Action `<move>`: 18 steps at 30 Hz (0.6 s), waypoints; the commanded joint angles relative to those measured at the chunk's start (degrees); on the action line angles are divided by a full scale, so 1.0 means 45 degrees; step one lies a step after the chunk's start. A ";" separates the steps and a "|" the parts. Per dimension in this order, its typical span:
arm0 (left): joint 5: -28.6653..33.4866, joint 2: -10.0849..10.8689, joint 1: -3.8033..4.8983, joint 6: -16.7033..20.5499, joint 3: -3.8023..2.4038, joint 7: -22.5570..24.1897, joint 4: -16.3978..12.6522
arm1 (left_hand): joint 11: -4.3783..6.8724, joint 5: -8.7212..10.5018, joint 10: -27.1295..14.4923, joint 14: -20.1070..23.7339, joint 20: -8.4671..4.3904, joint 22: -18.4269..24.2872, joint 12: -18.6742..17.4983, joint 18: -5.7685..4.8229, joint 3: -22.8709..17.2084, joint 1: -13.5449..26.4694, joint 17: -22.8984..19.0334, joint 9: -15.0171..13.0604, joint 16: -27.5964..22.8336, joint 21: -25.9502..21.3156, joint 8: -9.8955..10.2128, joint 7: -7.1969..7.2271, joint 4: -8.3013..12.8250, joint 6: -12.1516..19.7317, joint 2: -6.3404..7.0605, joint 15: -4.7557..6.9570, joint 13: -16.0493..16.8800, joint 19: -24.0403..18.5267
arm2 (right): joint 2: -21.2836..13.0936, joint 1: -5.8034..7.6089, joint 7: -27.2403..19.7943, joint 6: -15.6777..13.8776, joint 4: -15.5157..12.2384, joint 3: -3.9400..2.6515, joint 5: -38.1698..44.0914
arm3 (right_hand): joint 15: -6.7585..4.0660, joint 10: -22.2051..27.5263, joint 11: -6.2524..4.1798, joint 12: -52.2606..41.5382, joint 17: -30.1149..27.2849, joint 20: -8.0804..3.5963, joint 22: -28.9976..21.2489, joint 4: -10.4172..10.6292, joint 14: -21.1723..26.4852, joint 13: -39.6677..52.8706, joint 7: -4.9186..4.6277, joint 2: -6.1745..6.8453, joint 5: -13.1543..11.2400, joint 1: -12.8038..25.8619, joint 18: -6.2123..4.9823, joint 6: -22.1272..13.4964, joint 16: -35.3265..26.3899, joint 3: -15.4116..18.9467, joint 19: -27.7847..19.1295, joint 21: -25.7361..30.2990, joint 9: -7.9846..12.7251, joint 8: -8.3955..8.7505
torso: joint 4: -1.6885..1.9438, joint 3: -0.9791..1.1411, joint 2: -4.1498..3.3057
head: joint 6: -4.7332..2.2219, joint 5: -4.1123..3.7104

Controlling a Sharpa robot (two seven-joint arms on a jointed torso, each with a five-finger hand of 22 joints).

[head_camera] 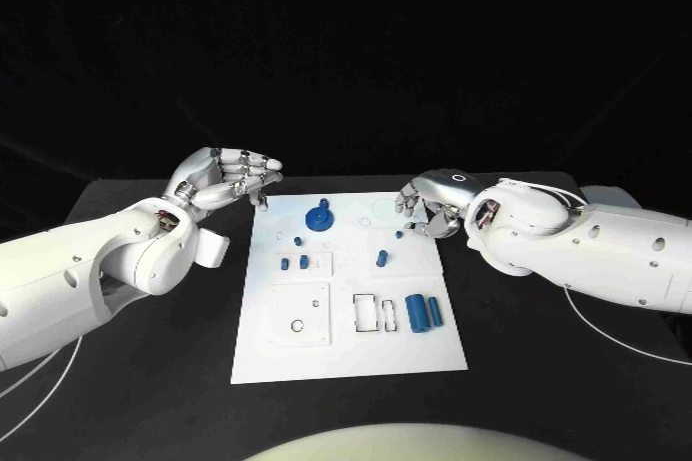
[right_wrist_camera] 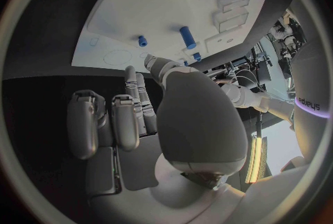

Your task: Assemble the parts on the task board

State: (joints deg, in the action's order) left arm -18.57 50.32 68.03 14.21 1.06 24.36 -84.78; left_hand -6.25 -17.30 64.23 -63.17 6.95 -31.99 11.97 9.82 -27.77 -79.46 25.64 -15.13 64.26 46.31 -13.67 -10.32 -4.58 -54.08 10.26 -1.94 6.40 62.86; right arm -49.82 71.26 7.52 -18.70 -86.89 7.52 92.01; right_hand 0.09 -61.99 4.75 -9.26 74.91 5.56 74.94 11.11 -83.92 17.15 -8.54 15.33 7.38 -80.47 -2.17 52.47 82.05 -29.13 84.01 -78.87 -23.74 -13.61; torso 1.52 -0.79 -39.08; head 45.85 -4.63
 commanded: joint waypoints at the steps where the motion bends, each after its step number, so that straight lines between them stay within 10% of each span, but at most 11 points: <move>1: 0.2367 0.0110 -0.0003 -0.0677 0.0001 0.0942 -0.0318 | 0.0024 -0.0037 0.0080 0.0006 -0.0063 0.0014 0.0075 0.0181 -0.0040 -0.0123 -0.0017 -0.0017 -0.0064 -0.0053 -0.0066 0.0031 0.0063 -0.0080 -0.0027 0.0064 0.0019 0.0036 | 0.0178 -0.0065 0.0637 0.0927 0.0076 0.0018 0.1692 | 0.0118 -0.0002 0.0071 0.0122 0.0804 0.0026 0.1930 -0.0033 -0.0784 -0.0104 -0.0010 0.0084 0.0008 -0.0069 -0.0063 0.0083 0.0062 -0.0103 0.0404 -0.0056 0.0027 0.0104 | 0.0024 -0.0006 -0.0003 | -0.0007 -0.0057; 18: 0.2742 0.0379 -0.0007 -0.0690 0.0010 0.0992 -0.0808 | 0.0034 -0.0028 0.0089 -0.0001 -0.0087 0.0017 0.0132 0.0179 -0.0021 -0.0129 -0.0027 -0.0027 -0.0053 -0.0056 -0.0088 0.0028 0.0098 -0.0098 -0.0006 0.0081 0.0040 0.0054 | 0.0824 -0.0518 0.0844 0.1253 0.0534 0.0047 0.2274 | 0.0171 -0.0308 0.0125 0.0252 0.0769 0.0048 0.2056 -0.0186 -0.0784 -0.0541 -0.0093 0.0034 0.0393 -0.0114 -0.0024 0.0419 0.0055 -0.0438 0.0488 -0.0235 0.0068 0.0179 | 0.0031 0.0011 0.0000 | 0.0079 0.0000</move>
State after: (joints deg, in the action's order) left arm -7.59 52.01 67.99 12.15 1.13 27.70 -88.19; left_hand -6.05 -17.30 64.43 -63.17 6.75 -32.00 12.19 9.76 -27.92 -79.46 25.59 -15.18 64.27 46.32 -13.89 -10.12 -4.43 -54.29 10.27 -1.95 6.52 63.07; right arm -46.20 69.03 10.50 -14.57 -84.61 7.73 100.20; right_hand 0.51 -63.12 5.28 -8.42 74.91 5.56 74.92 10.29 -83.92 14.74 -9.03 15.55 8.89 -80.69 -2.17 54.04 82.04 -30.89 84.01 -79.81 -23.49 -13.00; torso 1.69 -0.74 -39.09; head 46.12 -4.55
